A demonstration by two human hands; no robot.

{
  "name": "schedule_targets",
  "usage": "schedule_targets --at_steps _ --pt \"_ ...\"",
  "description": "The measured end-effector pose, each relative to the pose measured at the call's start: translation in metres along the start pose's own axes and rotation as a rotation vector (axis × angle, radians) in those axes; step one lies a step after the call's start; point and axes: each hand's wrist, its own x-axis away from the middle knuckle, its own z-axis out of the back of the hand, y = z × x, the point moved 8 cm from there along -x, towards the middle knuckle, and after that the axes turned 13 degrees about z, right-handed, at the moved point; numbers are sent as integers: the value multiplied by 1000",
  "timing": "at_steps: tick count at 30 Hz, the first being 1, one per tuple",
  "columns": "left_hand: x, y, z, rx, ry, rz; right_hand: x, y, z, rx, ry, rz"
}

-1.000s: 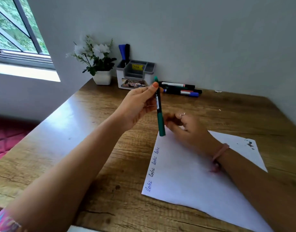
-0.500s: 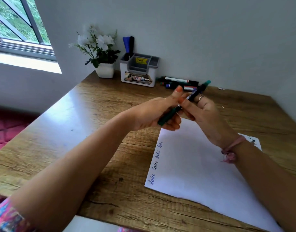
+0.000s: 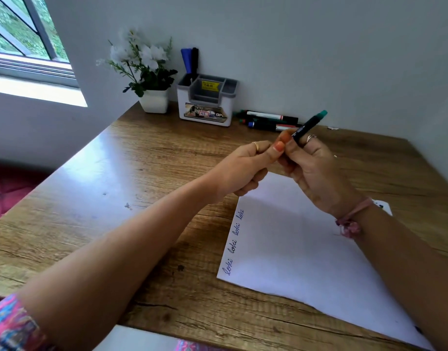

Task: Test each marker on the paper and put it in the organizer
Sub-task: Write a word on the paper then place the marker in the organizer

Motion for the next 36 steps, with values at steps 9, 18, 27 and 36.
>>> schedule_targets --at_steps 9,18,27,36 --pt "-12 -9 65 -547 335 -71 1 3 14 -101 169 1" --pt "-21 -13 53 -1075 232 -34 17 24 -25 40 -253 -151" --pt "-25 -16 56 -1054 191 -111 23 27 -41 343 -588 -144" --pt "-23 -15 57 -937 163 -72 28 29 -41 381 -532 -56"
